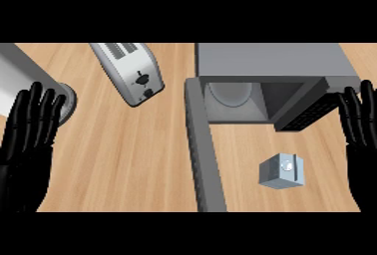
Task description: Pick up the milk, place it into the microwave and close the microwave
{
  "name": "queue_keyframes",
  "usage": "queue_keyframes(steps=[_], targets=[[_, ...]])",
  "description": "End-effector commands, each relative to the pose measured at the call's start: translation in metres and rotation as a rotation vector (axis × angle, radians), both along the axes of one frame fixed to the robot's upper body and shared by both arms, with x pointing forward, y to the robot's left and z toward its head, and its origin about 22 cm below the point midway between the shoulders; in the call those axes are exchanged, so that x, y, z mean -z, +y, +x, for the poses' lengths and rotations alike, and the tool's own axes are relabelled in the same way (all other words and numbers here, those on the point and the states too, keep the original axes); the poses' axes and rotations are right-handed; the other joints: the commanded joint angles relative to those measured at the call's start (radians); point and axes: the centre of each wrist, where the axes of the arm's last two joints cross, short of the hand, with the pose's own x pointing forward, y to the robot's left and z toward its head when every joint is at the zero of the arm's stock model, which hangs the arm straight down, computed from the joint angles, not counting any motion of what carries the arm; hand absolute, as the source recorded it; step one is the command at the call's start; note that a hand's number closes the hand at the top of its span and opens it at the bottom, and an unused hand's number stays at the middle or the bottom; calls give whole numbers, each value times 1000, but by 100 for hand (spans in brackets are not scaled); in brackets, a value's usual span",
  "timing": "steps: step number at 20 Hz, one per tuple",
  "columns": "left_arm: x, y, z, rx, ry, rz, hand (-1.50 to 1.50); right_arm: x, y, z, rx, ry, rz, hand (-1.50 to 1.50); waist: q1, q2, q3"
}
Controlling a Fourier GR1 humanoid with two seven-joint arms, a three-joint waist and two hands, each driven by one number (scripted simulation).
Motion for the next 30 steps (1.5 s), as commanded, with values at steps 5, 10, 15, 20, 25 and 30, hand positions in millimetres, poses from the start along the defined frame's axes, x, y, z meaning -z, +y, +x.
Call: queue_keyframes(steps=[5,10,15,20,25,30], targets=[[-4,6,-15,-118,2,31,-150,-21,51,-35,-39,2,36,-150,13,10,25],[10,-3,-27,-96,113,-165,-150,-12,83,-43,-334,130,147,-150,19,10,25],[-4,12,-54,-107,110,-151,-150,-35,73,-81,-330,133,172,-150,10,9,25],[-3,4,-77,-110,94,-171,-150,-7,77,-75,-203,118,127,-150,11,9,26],[10,11,-70,-112,105,-158,-150,0,74,-47,-116,137,100,-150,14,12,26],[26,11,-77,-100,112,-164,-150,14,63,-43,-62,158,127,-150,14,12,26]])
